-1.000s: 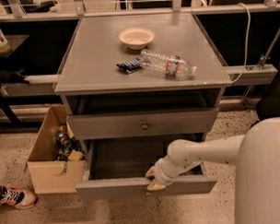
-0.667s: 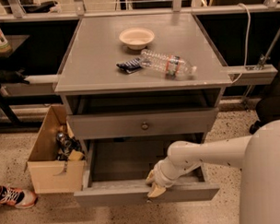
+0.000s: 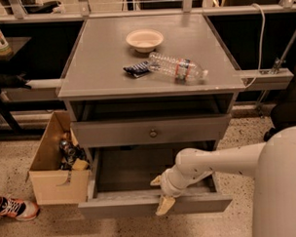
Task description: Open middle drawer
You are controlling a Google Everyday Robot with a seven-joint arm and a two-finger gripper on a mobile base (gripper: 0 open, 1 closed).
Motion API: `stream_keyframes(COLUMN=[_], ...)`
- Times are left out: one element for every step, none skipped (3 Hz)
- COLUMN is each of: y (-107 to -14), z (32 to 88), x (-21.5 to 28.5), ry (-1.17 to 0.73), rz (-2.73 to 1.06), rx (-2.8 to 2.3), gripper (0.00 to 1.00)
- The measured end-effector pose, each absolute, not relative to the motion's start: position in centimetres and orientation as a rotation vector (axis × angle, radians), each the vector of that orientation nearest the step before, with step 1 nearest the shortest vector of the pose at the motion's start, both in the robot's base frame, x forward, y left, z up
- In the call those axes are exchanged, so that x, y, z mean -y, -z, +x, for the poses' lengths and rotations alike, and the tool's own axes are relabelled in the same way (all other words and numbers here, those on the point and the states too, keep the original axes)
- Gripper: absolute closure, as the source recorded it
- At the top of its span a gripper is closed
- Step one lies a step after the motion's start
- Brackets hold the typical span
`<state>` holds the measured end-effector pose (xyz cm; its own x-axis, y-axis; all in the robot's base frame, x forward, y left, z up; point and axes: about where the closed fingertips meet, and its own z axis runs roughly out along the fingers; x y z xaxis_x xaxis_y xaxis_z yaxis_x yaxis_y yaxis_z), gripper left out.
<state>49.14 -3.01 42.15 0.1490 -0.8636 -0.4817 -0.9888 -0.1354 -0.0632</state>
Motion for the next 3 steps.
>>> stream_keyframes(y=[-42.8,-46.4,-52.1], z=[49.0,48.9,47.1], x=[3.0,2.1,1.3], ry=[-0.494,-0.589,-0.623], rz=[-2.059,-1.99,-1.996], rx=[-1.743,-1.626,-1.41], gripper=[0.0,0.0,0.0])
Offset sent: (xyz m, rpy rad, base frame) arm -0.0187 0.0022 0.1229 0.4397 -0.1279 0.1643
